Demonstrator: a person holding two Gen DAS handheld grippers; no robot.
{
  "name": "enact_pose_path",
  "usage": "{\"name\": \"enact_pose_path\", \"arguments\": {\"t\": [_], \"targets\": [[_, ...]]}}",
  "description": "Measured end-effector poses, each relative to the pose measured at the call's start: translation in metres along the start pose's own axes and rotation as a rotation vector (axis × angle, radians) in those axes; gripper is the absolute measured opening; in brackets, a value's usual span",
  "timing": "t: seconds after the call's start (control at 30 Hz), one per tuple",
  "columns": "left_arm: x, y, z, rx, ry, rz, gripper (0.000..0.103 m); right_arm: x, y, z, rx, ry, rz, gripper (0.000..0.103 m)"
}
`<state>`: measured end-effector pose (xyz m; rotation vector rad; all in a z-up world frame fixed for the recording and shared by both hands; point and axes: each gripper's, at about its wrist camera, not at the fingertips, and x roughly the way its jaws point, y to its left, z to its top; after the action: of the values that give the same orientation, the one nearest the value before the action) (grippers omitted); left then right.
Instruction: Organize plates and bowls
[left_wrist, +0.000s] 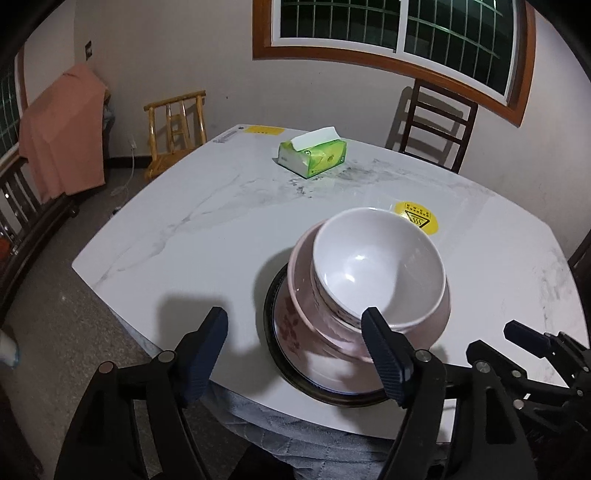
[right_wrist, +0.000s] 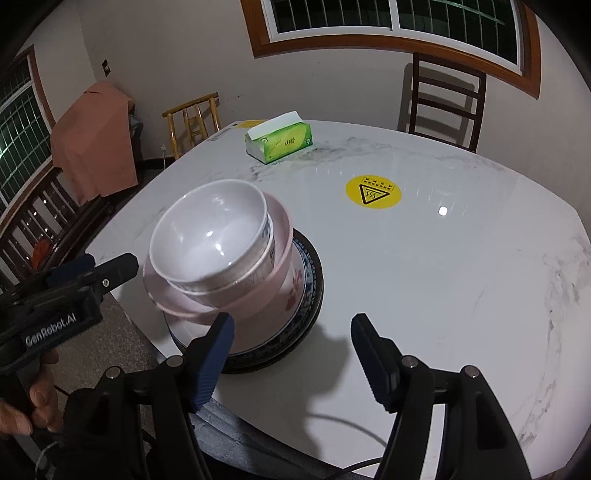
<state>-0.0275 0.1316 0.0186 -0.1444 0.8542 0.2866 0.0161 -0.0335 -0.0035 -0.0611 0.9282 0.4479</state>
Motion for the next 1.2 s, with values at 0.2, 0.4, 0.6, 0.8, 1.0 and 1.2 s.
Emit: {"name": "enact_pose_path", "arguments": {"t": [0.2,0.4,0.6,0.8,1.0,1.2], "targets": [[-0.003,-0.014,-0.012,0.018,-0.001,0.021,0.076,-0.001,0.008,-0.007,-0.032,0.003,0.011,0.067],[-0.003,-0.021,-0.02,0.025,-0.003,0.031,0.079,-0.002,0.013,-0.013,-0.064,-0.003,-0.002,0.067],[-0.003,-0.025,-0.024,0.029,0.005,0.028,0.079,-0.001,0.015,-0.016,-0.069,0.001,-0.001,0.067],[-0.004,-0.025,-0.025,0.03,0.006,0.027,0.079,0.0,0.015,-0.016,-0.066,0.005,0.002,0.067],[-0.005,-0.026,-0.024,0.039,0.013,0.026,0.079,0.003,0.014,-0.018,-0.067,0.016,0.003,0.067],[-0.003,-0.028,-0.023,0.045,0.019,0.029,0.079,0.005,0.015,-0.018,-0.074,0.021,0.004,0.067]]}}
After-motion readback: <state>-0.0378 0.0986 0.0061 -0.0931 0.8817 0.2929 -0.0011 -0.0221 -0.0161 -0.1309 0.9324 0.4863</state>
